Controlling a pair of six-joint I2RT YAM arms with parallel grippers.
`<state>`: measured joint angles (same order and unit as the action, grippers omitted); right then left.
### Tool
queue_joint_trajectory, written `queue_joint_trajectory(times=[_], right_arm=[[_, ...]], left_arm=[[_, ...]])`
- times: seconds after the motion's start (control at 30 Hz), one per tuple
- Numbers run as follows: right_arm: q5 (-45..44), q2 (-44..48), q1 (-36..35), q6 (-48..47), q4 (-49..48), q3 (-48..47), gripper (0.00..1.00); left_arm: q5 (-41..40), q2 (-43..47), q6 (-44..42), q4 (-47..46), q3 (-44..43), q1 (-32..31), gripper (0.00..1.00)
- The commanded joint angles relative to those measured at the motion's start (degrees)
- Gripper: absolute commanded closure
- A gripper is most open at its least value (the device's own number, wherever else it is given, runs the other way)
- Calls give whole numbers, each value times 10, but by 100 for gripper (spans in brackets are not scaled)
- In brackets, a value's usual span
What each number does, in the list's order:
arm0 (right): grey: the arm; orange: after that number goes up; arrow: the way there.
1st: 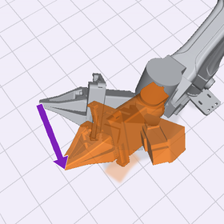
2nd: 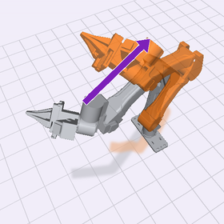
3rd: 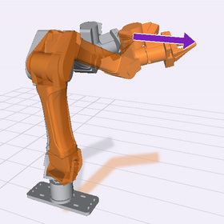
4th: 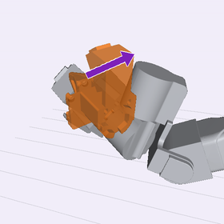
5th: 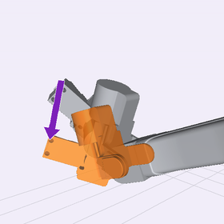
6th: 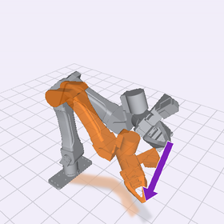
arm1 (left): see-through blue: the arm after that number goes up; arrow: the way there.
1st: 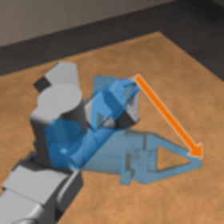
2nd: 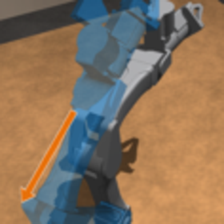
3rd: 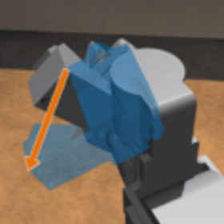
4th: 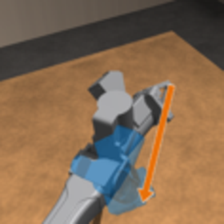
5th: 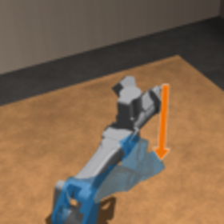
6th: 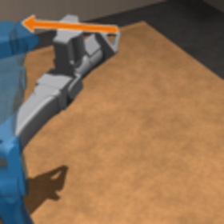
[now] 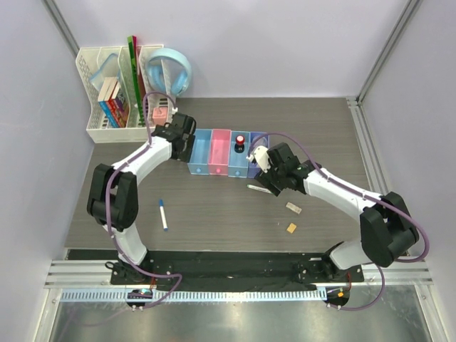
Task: Sort the stationery into containers
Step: Pick up the stationery from the center of the board.
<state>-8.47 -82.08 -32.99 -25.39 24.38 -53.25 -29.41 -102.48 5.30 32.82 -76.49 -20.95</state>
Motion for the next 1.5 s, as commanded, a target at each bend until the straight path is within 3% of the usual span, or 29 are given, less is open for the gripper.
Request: queue_joint_trajectory(times=[0.0, 0.2, 0.67, 1.13, 1.2, 1.37, 1.47], right_arm=[[19, 24, -1, -9, -18, 10, 27], [35, -11, 6, -4, -47, 16, 30], [77, -52, 51, 8, -54, 0, 51], [117, -72, 52, 10, -56, -19, 52], [115, -76, 53, 12, -56, -21, 55], [103, -70, 52, 17, -55, -28, 76], [99, -51, 53, 23, -50, -34, 81]], left_arm=[[-15, 42, -13, -9, 7, -2, 0], [-12, 62, -16, -8, 16, -2, 0], [-13, 78, -20, -2, 27, -2, 0], [-14, 79, -19, -3, 41, -3, 0], [-14, 79, -18, -3, 41, -2, 0], [-11, 79, -15, -4, 45, -3, 0], [-14, 78, -19, -6, 49, -3, 0]])
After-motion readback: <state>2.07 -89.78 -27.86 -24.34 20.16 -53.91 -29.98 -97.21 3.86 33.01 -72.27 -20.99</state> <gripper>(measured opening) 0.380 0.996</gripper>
